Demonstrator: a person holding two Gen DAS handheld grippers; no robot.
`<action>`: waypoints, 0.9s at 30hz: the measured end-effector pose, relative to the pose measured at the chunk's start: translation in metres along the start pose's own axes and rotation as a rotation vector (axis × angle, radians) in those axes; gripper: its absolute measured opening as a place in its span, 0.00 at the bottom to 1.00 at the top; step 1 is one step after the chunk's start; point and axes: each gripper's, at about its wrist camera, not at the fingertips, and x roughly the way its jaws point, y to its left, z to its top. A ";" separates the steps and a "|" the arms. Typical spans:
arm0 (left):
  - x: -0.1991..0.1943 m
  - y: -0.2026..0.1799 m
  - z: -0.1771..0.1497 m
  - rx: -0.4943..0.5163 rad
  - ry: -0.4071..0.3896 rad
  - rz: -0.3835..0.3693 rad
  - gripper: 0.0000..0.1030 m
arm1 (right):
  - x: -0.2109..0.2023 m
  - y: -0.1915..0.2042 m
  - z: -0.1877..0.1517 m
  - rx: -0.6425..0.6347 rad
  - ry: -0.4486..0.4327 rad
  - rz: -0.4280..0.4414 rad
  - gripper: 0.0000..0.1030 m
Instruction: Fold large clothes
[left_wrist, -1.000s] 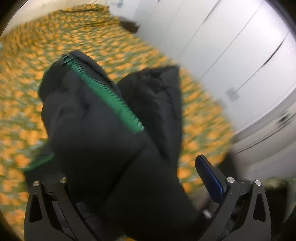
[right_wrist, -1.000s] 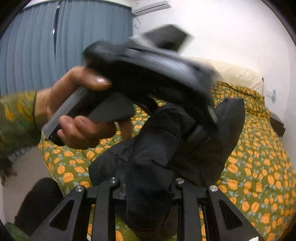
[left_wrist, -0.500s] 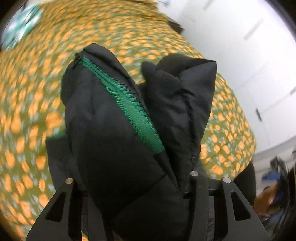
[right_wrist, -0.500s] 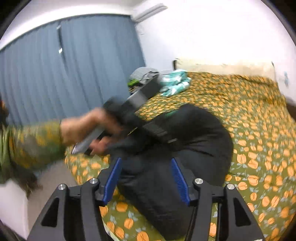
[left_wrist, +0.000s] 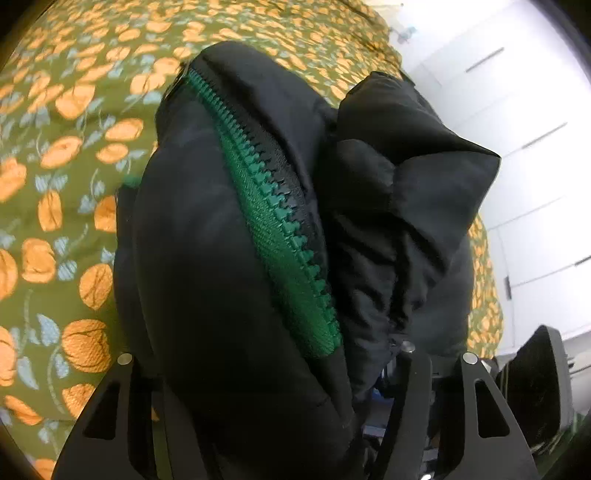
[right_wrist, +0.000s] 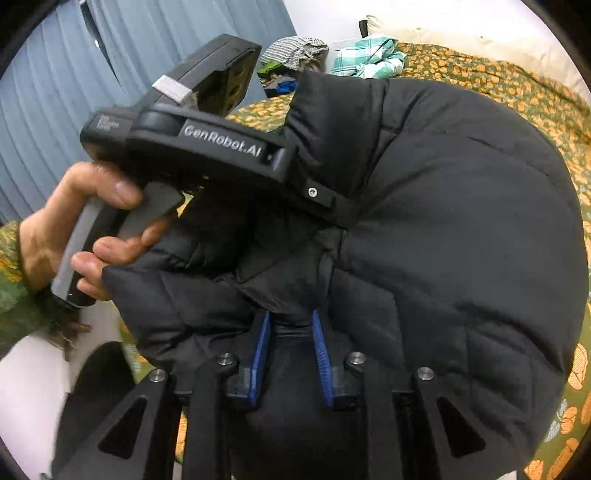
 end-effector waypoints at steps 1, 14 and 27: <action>0.003 0.001 -0.001 -0.008 -0.006 -0.006 0.61 | 0.004 0.001 -0.001 -0.012 0.004 -0.011 0.22; 0.013 0.004 -0.012 -0.070 -0.070 -0.099 0.61 | -0.045 -0.033 0.087 0.200 -0.048 0.076 0.25; 0.031 0.006 -0.013 -0.048 -0.056 -0.029 0.61 | 0.073 -0.099 0.137 0.202 0.173 -0.069 0.23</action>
